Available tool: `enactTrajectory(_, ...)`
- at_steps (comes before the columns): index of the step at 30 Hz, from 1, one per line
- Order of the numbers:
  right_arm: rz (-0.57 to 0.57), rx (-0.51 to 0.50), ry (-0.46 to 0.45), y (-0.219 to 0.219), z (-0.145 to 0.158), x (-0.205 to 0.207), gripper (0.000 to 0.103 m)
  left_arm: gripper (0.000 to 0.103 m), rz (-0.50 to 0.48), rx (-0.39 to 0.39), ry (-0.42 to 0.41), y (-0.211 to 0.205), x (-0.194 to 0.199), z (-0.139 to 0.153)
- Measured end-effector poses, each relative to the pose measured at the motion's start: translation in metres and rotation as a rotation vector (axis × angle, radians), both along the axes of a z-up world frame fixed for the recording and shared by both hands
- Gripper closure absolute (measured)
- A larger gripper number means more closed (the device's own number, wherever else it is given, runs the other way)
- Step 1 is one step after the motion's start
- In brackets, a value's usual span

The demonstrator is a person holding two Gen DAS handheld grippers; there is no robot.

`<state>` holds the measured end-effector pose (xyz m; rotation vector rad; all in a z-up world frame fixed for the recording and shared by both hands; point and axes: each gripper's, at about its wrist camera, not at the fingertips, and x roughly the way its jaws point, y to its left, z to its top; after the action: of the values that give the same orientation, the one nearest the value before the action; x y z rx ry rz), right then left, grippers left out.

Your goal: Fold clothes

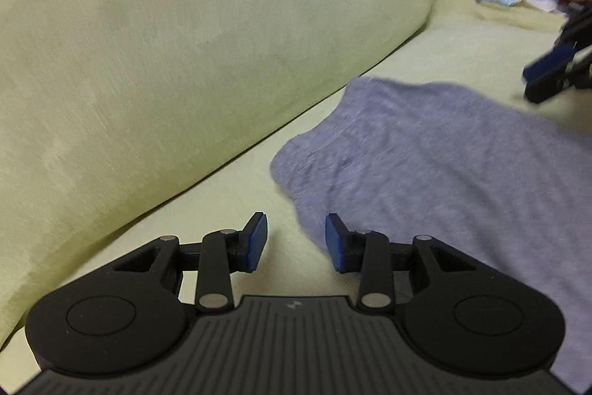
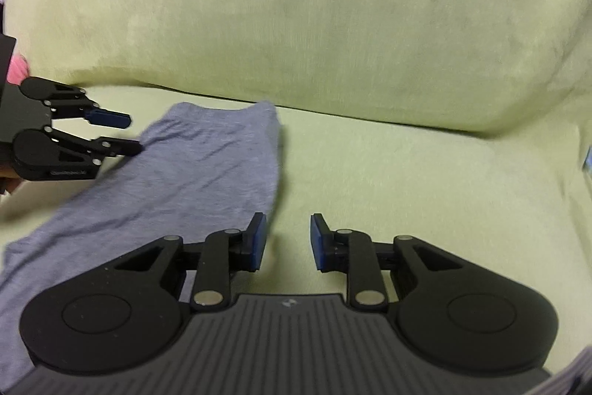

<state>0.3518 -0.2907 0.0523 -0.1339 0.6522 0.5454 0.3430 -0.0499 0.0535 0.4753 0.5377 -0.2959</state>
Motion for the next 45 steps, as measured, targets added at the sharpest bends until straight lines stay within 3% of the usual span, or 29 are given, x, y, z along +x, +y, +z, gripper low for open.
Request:
enactTrajectory(4,0.058,-0.096,-0.001,0.006,-0.007,-0.017,0.082,0.060,-0.046,-0.070,0.018,-0.010,-0.044,0.009)
enactTrajectory(6,0.005,-0.141,-0.024,0.004,-0.006,-0.024,0.082,0.060,-0.068,-0.045,0.029,-0.018,-0.063,0.002)
enactTrajectory(10,-0.016,-0.068,-0.017,-0.006,0.007,-0.055,0.082,0.060,-0.079,0.049,0.034,-0.026,-0.091,-0.022)
enactTrajectory(12,0.026,-0.046,-0.017,-0.003,0.011,-0.074,0.082,0.060,-0.059,0.046,0.022,-0.021,-0.093,-0.024)
enactTrajectory(15,0.066,-0.091,0.012,0.005,-0.001,-0.085,0.082,0.060,-0.021,0.002,0.049,-0.013,-0.086,-0.023)
enactTrajectory(22,-0.050,-0.082,0.029,-0.027,-0.002,-0.084,0.081,0.060,0.000,0.049,0.018,-0.015,-0.087,-0.019)
enactTrajectory(27,0.034,-0.052,-0.021,-0.007,0.009,-0.093,0.081,0.060,-0.028,-0.064,0.024,-0.024,-0.104,-0.005)
enactTrajectory(31,0.105,-0.097,-0.014,0.012,0.000,-0.091,0.081,0.060,-0.026,-0.030,0.039,-0.027,-0.110,-0.023)
enactTrajectory(35,0.014,-0.100,0.002,-0.009,-0.007,-0.086,0.080,0.058,0.042,-0.097,0.060,-0.008,-0.103,-0.023)
enactTrajectory(38,-0.033,-0.087,0.017,-0.027,-0.002,-0.094,0.080,0.058,0.053,-0.075,0.051,-0.009,-0.104,-0.019)
enactTrajectory(40,-0.034,-0.102,0.009,-0.028,0.003,-0.105,0.080,0.059,0.060,-0.063,0.036,-0.012,-0.112,-0.015)
enactTrajectory(43,-0.004,-0.058,0.000,-0.025,0.014,-0.133,0.080,0.059,0.054,-0.137,0.043,-0.016,-0.138,-0.005)
enactTrajectory(45,0.045,-0.039,0.016,-0.017,0.013,-0.155,0.081,0.059,0.033,-0.145,0.057,-0.026,-0.153,-0.005)
